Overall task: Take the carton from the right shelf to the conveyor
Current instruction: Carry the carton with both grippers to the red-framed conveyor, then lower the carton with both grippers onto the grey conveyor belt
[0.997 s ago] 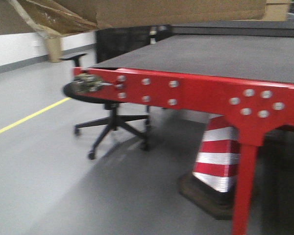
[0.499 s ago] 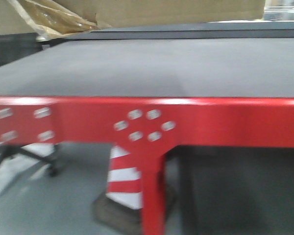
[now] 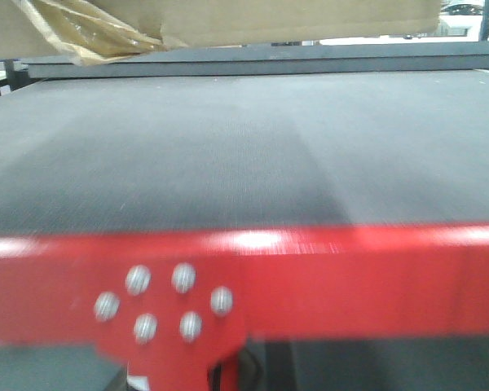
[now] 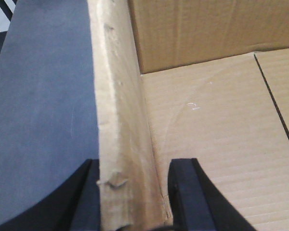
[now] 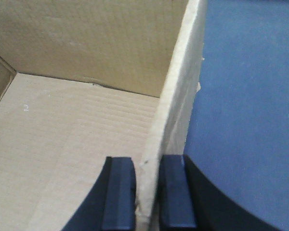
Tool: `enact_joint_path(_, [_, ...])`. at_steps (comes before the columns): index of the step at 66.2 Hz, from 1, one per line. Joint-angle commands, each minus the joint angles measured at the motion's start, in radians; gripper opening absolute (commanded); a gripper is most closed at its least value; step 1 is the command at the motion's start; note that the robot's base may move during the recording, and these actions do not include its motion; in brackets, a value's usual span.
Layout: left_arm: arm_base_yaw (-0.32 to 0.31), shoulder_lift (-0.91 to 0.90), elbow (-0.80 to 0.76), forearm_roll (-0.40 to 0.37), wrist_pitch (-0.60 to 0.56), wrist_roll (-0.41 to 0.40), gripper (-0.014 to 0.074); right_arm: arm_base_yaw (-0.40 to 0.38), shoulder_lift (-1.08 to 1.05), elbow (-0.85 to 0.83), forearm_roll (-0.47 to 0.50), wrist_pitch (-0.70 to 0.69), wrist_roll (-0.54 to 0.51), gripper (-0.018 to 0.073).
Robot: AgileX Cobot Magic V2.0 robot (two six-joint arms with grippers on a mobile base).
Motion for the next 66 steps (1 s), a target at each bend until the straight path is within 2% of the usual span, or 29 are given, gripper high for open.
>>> enact_joint_path(1, [-0.007, -0.016, -0.002, 0.029, -0.018, 0.034, -0.0014, -0.006, -0.011, -0.005, -0.009, -0.049, -0.002, -0.0067])
enact_joint_path(66, [-0.007, -0.015, -0.002, 0.028, -0.018, 0.034, -0.0014, -0.006, -0.011, -0.005, -0.009, -0.049, -0.002, -0.0067])
